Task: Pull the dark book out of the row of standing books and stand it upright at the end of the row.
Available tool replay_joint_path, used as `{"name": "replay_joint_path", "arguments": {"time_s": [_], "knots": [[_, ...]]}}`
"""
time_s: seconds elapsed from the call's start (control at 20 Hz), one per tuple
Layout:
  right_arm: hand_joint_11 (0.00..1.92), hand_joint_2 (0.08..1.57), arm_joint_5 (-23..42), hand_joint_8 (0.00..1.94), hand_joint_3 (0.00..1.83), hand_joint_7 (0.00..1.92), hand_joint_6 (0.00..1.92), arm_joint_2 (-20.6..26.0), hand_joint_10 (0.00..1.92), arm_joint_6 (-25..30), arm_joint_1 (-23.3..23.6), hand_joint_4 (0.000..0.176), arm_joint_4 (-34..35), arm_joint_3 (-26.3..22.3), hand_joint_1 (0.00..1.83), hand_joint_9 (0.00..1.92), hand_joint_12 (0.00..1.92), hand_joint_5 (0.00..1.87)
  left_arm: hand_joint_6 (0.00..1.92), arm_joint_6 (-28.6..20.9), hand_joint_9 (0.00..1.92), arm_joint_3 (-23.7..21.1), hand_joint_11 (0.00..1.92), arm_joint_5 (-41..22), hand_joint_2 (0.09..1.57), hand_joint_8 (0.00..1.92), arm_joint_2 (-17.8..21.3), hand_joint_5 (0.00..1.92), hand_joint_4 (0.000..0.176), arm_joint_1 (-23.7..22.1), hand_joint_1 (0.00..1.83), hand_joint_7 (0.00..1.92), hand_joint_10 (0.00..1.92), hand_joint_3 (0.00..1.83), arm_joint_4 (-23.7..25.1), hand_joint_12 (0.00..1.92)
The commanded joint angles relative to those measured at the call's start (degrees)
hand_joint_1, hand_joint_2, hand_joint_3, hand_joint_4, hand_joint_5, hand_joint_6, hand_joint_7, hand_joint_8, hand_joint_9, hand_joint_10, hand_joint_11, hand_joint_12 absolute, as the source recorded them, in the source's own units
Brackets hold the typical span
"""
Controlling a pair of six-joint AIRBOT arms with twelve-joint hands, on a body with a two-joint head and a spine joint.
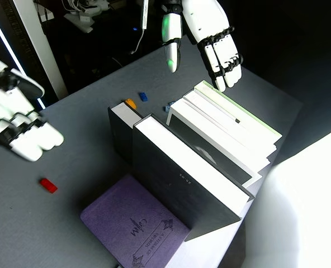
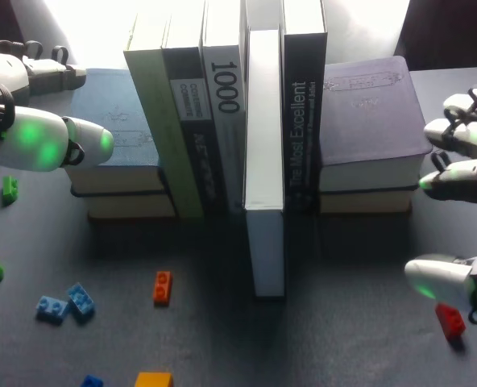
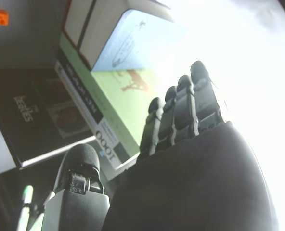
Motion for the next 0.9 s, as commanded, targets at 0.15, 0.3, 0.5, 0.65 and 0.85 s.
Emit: {"name": "replay_joint_path", "arguments": {"time_s": [0.15,0.3,0.5,0.65,0.85], "knots": [[0.04,1.19,-0.68,0.04,0.0,0.66,0.01,0.3,0.13,2.73,3.21,0.0,-3.42,-0.03,0.0,0.62,1.28,0.57,0.04,-0.08,0.43,0.01,0.0,-2.36,1.31,0.06,0.26,0.21,0.04,-0.63,0.0,0.37,0.16,0.01,3.08,1.44],[0.21,1.21,-2.03,0.04,0.0,0.92,0.02,0.01,0.68,3.51,3.68,0.0,-3.44,-0.01,0.0,0.7,1.51,0.79,0.08,0.02,0.36,0.03,0.12,-2.36,1.33,0.33,0.26,0.46,0.0,-0.56,0.03,0.62,1.23,0.0,3.07,1.86],[0.24,1.22,-1.95,0.56,0.0,0.91,0.11,-0.09,1.28,3.5,3.85,0.0,-3.77,0.0,0.0,0.58,1.74,0.95,0.68,0.19,0.51,0.04,0.31,-2.36,1.37,1.2,0.27,0.53,0.0,-0.57,0.0,0.55,1.47,0.0,3.07,1.89],[0.24,1.23,-1.93,0.92,0.0,0.77,0.15,-0.19,1.38,3.5,3.85,0.0,-3.79,0.0,0.0,0.56,1.83,0.94,0.93,0.19,0.52,0.05,0.31,-2.36,1.38,1.33,0.27,0.45,0.0,-0.57,0.0,0.56,1.54,0.0,3.07,1.92],[0.24,1.23,-1.18,0.99,0.0,0.73,0.21,-0.33,1.43,3.51,3.86,0.0,-3.8,0.08,0.0,0.55,1.88,0.92,0.86,0.19,0.55,0.08,0.35,-2.35,1.37,1.2,0.27,0.55,0.0,-0.58,0.0,0.63,1.52,0.0,3.08,1.92]]}}
